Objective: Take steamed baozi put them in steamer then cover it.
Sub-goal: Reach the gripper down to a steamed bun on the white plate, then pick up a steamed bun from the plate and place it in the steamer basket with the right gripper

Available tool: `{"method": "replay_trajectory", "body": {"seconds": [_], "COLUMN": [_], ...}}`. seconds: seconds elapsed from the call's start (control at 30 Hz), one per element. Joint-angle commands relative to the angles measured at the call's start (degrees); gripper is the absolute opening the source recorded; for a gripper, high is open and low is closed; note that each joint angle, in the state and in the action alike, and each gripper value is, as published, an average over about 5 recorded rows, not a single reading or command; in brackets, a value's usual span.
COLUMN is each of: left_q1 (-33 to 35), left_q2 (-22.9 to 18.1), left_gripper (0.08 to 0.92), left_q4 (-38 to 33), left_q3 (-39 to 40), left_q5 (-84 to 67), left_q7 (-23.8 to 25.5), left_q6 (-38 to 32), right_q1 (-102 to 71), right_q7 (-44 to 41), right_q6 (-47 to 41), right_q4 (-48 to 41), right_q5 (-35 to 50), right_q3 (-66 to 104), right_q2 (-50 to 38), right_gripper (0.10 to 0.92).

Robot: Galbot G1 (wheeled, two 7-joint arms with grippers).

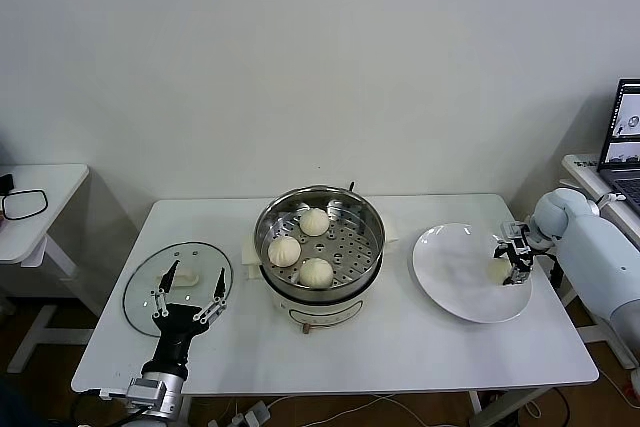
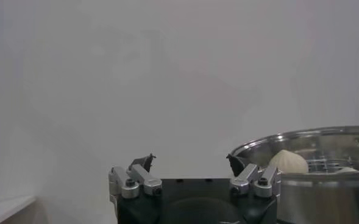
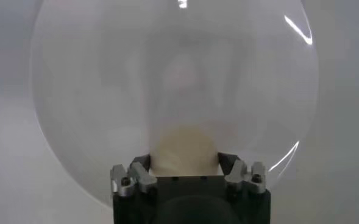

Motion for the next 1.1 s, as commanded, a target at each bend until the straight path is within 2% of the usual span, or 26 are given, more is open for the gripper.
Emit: {"method": "replay_trajectory", "body": {"seconds": [0.03,0.13,0.3,0.63,0.87,1.1], "left_q1": [0.0,0.1,0.0,-1.0,-1.7,-2.5], "left_q2": [0.0,0.0,0.0,-0.1,0.7,1.9], "left_gripper": [0.823,0.823,0.823,0.823,0.823,0.823], "left_q4": [-0.3,-0.6,-0.5,1.7,2.5,3.0], "left_q3": [0.2,0.4,1.2,0.9,0.0,-0.5], "left_q5": [0.0,0.0,0.4,0.3,-0.9,-2.7], "left_q7": [-0.1,-0.2,-0.4,0.0,0.7,1.5], "left_q6": [0.1,0.2,0.2,-0.3,-0.4,-0.3], "right_q1": [0.0,1.0,6.9,31.8,58.0,66.3], "right_q7": [-1.1,-2.7,-5.4,-6.4,-3.0,0.7], "right_q6": [-1.0,-3.5,-8.3,-20.5,-28.3,-33.3], "right_q4": [2.0,5.2,14.7,36.6,48.2,51.0], "right_q5": [1.8,6.4,19.5,45.1,60.9,69.4], "right_q3": [-0.7,-3.3,-14.5,-42.5,-68.4,-75.9], "right_q2": [-1.2,-4.0,-10.7,-20.6,-17.1,-7.7], "right_gripper": [0.698,0.696,0.697,0.704,0.704,0.704]}}
